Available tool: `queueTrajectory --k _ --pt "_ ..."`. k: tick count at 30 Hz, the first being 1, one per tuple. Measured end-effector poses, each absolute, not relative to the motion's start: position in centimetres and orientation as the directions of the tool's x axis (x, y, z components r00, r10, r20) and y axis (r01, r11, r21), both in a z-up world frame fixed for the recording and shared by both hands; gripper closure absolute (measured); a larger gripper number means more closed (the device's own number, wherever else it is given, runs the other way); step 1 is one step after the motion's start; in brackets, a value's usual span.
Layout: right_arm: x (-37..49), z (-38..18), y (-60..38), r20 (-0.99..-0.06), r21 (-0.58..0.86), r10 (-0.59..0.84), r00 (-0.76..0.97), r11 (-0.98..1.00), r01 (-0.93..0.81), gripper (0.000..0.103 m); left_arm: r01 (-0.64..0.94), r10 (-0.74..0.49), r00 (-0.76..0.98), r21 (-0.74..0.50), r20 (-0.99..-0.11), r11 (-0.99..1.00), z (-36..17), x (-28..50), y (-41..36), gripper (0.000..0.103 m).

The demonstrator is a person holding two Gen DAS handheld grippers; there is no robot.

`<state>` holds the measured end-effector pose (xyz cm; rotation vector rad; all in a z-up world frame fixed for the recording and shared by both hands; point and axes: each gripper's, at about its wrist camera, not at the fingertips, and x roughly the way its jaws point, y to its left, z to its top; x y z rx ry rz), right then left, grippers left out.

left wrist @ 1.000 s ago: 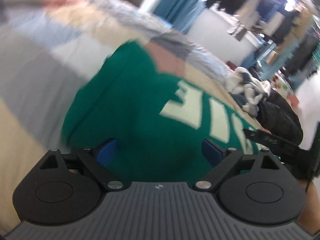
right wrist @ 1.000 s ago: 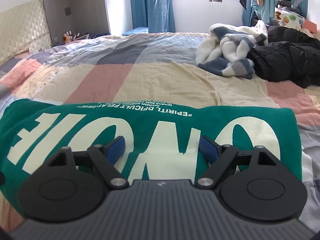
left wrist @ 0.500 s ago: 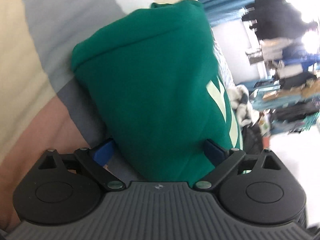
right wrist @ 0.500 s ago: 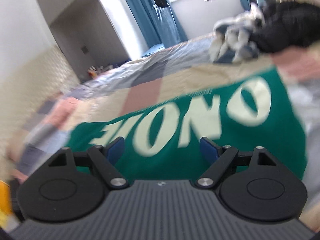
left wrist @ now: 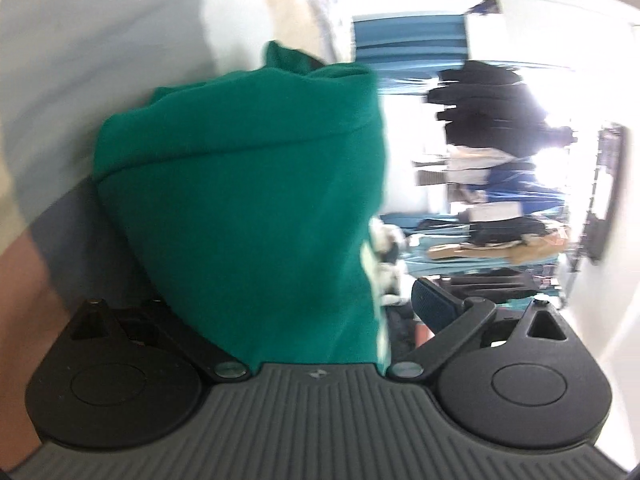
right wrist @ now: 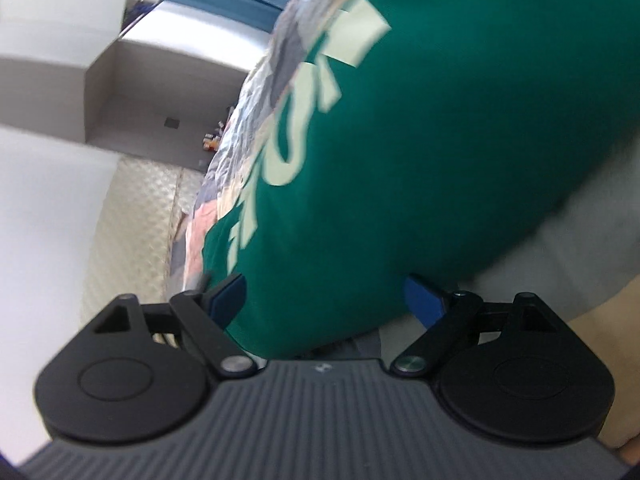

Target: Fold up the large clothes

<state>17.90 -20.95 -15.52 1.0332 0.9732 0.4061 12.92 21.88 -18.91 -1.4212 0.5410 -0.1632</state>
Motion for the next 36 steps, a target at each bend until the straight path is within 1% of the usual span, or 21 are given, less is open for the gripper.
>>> queueTrajectory --k 5,8,12,16,20,23,25,28,30,32,33,35,36 --pt "18.2 -18.1 -20.2 -0.463 0.886 0.731 0.501 0.373 0.275 0.014 -0.13 -0.437 0.885 -0.986 -0.162 0.102 -18.3 13.3 22.2 0.002" --pt "18.1 -18.4 -21.0 -0.452 0.892 0.665 0.595 0.323 0.316 0.014 -0.105 -0.44 0.889 -0.992 -0.124 0.069 -18.1 13.0 22.3 0.002" --pt "17.7 -18.2 -23.5 -0.426 0.904 0.532 0.732 0.228 0.361 0.014 -0.133 -0.442 0.884 -0.989 -0.149 0.068 -18.3 13.1 22.6 0.002" --pt "16.7 -17.9 -25.2 -0.438 0.899 0.39 0.81 0.17 0.405 0.013 -0.209 -0.443 0.869 -0.975 -0.219 0.072 -18.9 13.9 22.5 0.001" --pt "16.9 -17.8 -24.6 -0.455 0.891 0.367 0.812 0.175 0.42 0.013 -0.29 -0.429 0.855 -0.954 -0.292 0.072 -19.7 14.9 22.5 0.001" --pt "16.5 -17.8 -25.0 -0.462 0.887 0.357 0.812 0.173 0.429 0.013 -0.32 -0.417 0.855 -0.947 -0.308 0.044 -20.4 16.2 22.6 0.001" --pt "15.8 -18.2 -27.0 -0.467 0.884 0.346 0.813 0.157 0.441 0.013 -0.324 -0.41 0.856 -0.945 -0.315 0.049 -20.4 17.2 22.5 0.001" --pt "15.4 -17.9 -27.5 -0.468 0.884 0.301 0.831 0.147 0.445 0.013 -0.333 -0.388 0.867 -0.943 -0.313 0.017 -21.0 18.2 22.2 0.001" --pt "14.8 -17.9 -28.0 -0.469 0.883 0.277 0.839 0.147 0.445 0.013 -0.339 -0.381 0.866 -0.94 -0.325 0.032 -21.0 18.8 22.0 0.002" --pt "14.9 -17.9 -28.3 -0.469 0.883 0.249 0.847 0.151 0.445 0.013 -0.355 -0.378 0.852 -0.93 -0.362 0.09 -20.4 19.3 21.7 0.009" --pt "15.5 -18.1 -28.2 -0.467 0.884 0.25 0.848 0.149 0.443 0.013 -0.368 -0.374 0.843 -0.922 -0.386 0.123 -20.2 19.4 21.6 0.016" --pt "16.5 -18.6 -28.2 -0.47 0.883 0.273 0.839 0.143 0.448 0.013 -0.377 -0.368 0.839 -0.916 -0.401 0.139 -20.1 19.7 21.6 0.026" --pt "17.0 -18.8 -28.3 -0.471 0.882 0.286 0.834 0.139 0.45 0.009 -0.38 -0.364 0.837 -0.913 -0.408 0.149 -20.0 19.9 21.6 0.033"
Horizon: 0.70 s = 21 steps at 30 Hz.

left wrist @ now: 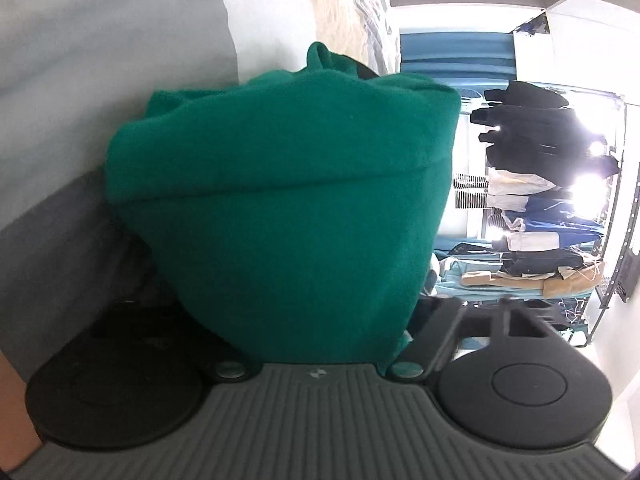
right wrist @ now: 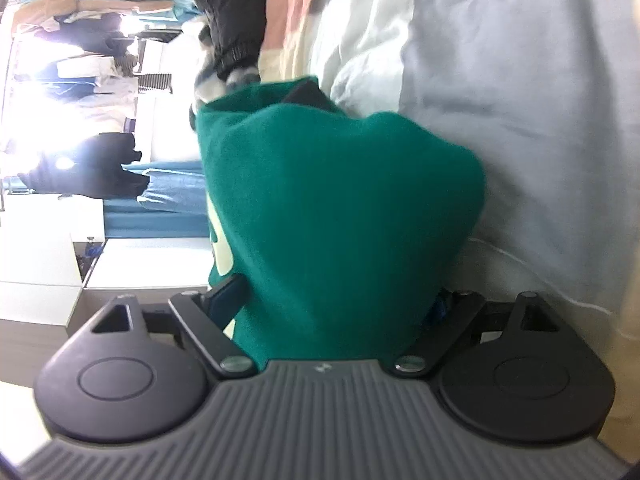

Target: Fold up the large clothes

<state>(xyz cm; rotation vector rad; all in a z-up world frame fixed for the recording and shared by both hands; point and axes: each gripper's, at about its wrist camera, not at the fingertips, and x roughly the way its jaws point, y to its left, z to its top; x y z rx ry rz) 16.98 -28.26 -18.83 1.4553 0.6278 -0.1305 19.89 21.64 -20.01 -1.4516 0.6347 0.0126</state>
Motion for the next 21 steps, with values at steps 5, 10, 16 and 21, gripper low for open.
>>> queueTrajectory --k 5,10,16,21 --pt "20.6 -18.8 -27.7 -0.504 0.864 0.323 0.801 0.188 0.468 0.0 -0.372 -0.351 0.831 -0.9 -0.432 0.227 -19.1 20.6 21.4 0.047" --pt "22.9 -19.2 -27.5 -0.509 0.861 0.338 0.792 0.226 0.456 0.0 -0.342 -0.343 0.841 -0.902 -0.419 0.263 -18.7 20.9 21.6 0.057" --pt "22.8 -17.5 -27.9 -0.398 0.914 0.379 0.836 0.248 0.323 0.056 -0.304 -0.315 0.863 -0.905 -0.394 0.298 -18.2 20.5 21.2 0.07" --pt "22.5 -14.4 -27.6 -0.297 0.928 0.408 0.863 0.338 0.159 0.065 -0.268 -0.3 0.879 -0.905 -0.37 0.331 -17.1 20.2 21.5 0.077"
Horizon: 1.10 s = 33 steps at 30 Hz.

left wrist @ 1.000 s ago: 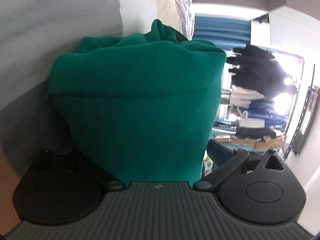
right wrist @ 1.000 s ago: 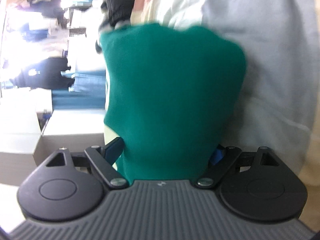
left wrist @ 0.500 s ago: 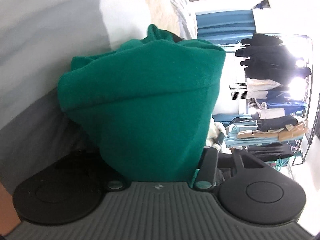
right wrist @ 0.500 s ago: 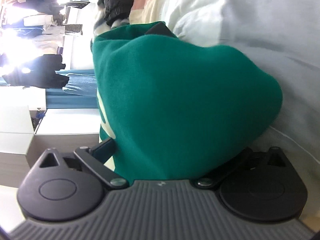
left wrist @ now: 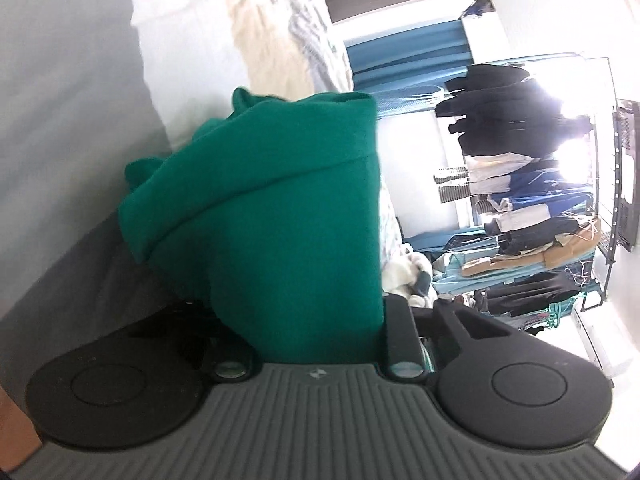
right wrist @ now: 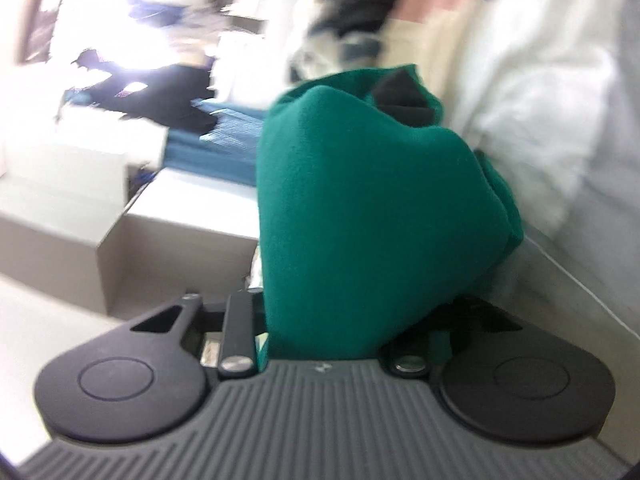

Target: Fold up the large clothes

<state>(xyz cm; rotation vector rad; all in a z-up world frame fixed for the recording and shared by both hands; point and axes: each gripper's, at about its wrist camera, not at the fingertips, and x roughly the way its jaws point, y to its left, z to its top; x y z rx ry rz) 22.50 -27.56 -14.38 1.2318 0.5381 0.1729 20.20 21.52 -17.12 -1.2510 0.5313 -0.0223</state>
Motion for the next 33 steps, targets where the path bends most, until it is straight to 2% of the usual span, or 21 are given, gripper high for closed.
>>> queueTrajectory --k 10,21,27,33 --pt "20.8 -9.5 -27.9 -0.16 0.922 0.461 0.873 0.385 -0.034 0.071 -0.129 -0.296 0.91 -0.876 -0.29 0.465 -12.4 18.6 21.1 0.079" --pt "17.9 -2.7 -33.0 -0.064 0.899 0.442 0.895 0.414 -0.14 0.071 0.031 -0.406 0.89 -0.86 -0.208 0.509 -4.8 18.0 16.4 0.078" --pt "18.0 2.0 -38.3 -0.028 0.875 0.38 0.925 0.457 -0.161 0.071 0.089 -0.488 0.852 -0.864 -0.192 0.495 -0.5 22.1 10.1 0.078" --pt "21.2 5.4 -45.1 -0.022 0.863 0.307 0.952 0.486 -0.136 0.071 0.123 -0.564 0.796 -0.854 -0.219 0.506 2.9 29.1 1.6 0.078"
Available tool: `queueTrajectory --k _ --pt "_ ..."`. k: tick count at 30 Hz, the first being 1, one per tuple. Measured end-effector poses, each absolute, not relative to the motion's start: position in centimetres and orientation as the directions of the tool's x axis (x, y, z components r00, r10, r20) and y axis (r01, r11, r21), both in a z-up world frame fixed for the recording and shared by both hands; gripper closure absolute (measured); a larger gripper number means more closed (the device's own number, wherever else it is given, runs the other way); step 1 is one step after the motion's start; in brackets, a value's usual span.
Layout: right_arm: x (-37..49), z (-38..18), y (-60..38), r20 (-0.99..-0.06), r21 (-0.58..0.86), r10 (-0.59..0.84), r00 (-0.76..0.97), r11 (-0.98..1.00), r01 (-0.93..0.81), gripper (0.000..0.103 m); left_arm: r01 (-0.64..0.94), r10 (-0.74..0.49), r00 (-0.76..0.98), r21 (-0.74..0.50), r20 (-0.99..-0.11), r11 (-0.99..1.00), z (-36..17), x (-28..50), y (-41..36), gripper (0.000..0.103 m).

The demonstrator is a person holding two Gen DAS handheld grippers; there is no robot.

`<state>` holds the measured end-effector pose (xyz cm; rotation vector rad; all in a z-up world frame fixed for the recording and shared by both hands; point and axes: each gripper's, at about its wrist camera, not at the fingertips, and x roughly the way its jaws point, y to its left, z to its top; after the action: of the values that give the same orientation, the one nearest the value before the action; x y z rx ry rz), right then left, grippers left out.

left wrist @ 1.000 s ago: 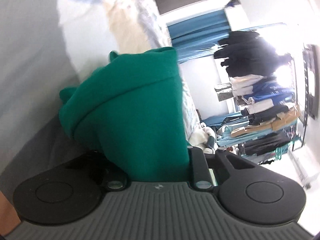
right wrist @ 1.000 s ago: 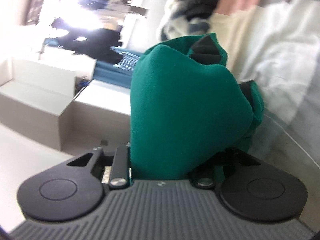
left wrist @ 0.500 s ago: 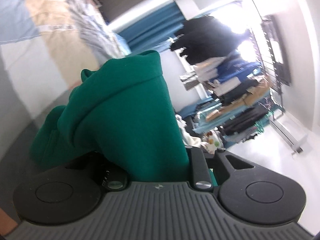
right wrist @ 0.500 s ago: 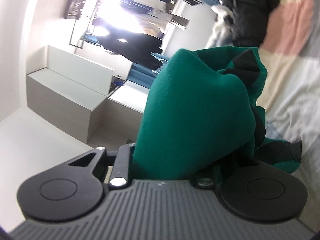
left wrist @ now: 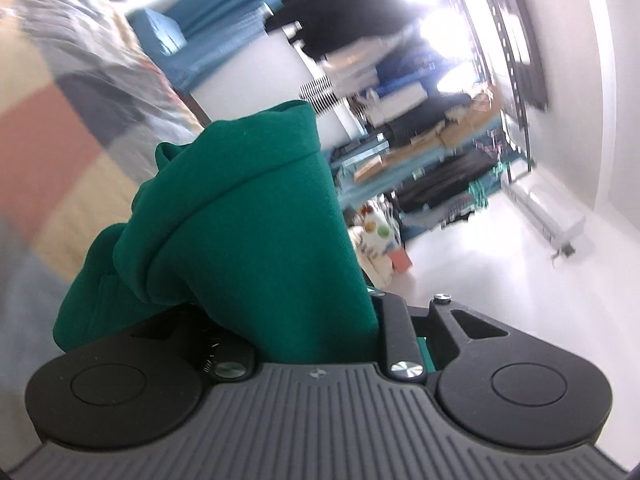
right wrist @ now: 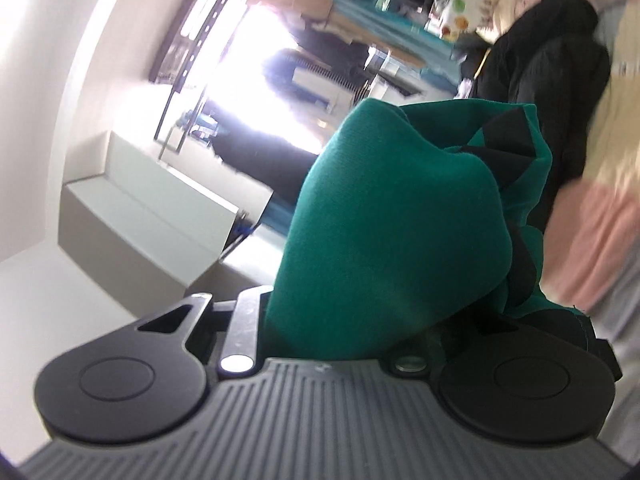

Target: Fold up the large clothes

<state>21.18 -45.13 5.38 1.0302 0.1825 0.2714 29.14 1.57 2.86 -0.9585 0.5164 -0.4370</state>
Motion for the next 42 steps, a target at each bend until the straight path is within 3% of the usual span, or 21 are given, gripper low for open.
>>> queueTrajectory --k 12,19,23,26,30,42 --pt "32.5 4.1 -59.4 -0.063 0.837 0.157 0.986 0.546 -0.034 0.071 0.194 -0.652 0.699 -0.799 -0.295 0.569 2.0 48.7 -16.7 0.078" --pt "37.8 -1.4 -64.4 -0.117 0.789 0.152 0.981 0.615 -0.002 0.071 0.257 -0.693 0.64 -0.757 -0.332 0.6 -6.3 54.1 -21.5 0.078" --pt "37.5 -6.2 -64.6 -0.184 0.8 0.166 0.969 0.598 0.05 0.071 0.318 -0.714 0.629 -0.736 -0.307 0.597 -10.6 53.4 -20.8 0.078" --pt "36.2 -8.8 -64.7 -0.18 0.82 0.167 0.969 0.57 0.054 0.071 0.338 -0.716 0.626 -0.72 -0.309 0.606 -12.0 52.4 -20.6 0.078" --pt "33.4 -10.1 -63.6 -0.155 0.825 0.167 0.974 0.564 0.035 0.072 0.295 -0.72 0.622 -0.76 -0.308 0.579 -13.9 51.3 -19.5 0.078" --pt "26.9 -12.3 -61.8 -0.214 0.822 0.182 0.96 0.565 0.076 0.072 0.212 -0.725 0.584 -0.793 -0.366 0.571 -17.5 45.6 -16.4 0.078"
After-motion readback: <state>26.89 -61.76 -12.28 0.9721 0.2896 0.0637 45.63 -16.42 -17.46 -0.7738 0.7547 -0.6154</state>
